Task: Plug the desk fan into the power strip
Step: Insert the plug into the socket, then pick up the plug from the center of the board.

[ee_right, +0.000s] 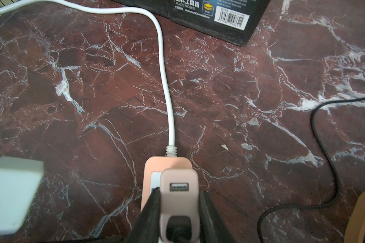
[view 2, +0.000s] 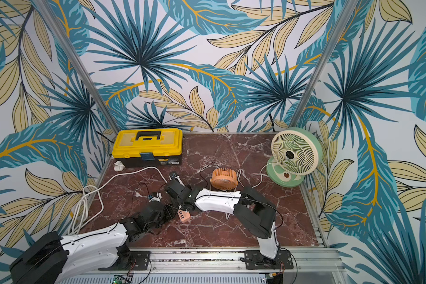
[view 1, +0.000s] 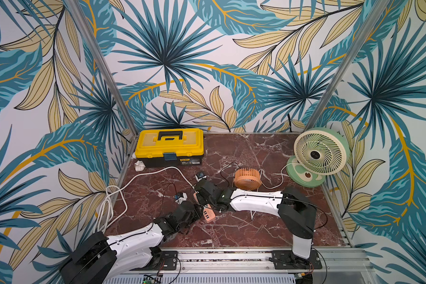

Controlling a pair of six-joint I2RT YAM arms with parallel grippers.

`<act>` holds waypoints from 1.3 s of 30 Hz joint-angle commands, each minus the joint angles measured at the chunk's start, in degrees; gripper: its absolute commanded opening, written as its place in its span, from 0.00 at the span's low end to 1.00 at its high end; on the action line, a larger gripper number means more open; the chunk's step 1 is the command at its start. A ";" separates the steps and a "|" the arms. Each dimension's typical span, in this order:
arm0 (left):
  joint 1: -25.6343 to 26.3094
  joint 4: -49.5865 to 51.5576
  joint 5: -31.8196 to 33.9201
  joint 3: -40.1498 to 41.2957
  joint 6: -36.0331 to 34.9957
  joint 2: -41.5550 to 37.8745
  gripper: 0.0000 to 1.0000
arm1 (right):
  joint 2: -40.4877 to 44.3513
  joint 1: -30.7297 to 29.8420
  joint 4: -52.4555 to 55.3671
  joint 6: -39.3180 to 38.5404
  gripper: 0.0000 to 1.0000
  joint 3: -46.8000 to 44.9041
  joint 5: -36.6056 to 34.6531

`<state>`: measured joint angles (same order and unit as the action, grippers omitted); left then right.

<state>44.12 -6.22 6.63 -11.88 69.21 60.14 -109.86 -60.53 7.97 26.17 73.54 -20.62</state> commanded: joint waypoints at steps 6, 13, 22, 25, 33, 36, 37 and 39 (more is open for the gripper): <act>-0.35 -0.83 1.28 1.30 0.71 1.43 0.53 | -2.73 -0.33 -1.51 1.62 0.00 -4.92 -0.06; -0.35 -0.94 1.69 1.68 0.89 2.12 0.51 | -2.94 -0.29 -2.29 2.65 0.00 -7.69 0.15; -0.48 1.21 3.20 1.59 1.36 2.22 0.51 | -0.35 -0.45 2.22 2.51 0.41 -4.75 -0.84; -0.44 1.86 3.63 1.51 1.48 2.59 0.51 | 2.27 -0.46 3.23 2.72 0.52 -3.60 -1.23; -0.52 2.55 4.09 1.25 1.96 3.42 0.51 | 9.03 -0.46 7.06 3.88 0.63 -1.18 2.08; -0.48 3.71 4.01 0.63 1.70 3.43 0.51 | 13.42 -0.63 7.40 6.01 0.66 -3.56 3.69; -0.44 4.31 4.01 0.40 1.38 3.36 0.51 | 15.09 -0.76 7.93 6.86 0.68 -4.64 3.54; -0.46 5.92 3.75 -0.36 0.66 2.75 0.50 | 18.76 -0.97 9.59 8.73 0.69 -6.84 2.64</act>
<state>44.05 -7.51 9.61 -11.97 71.22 62.37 -95.59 -61.04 13.58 31.38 69.60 -18.24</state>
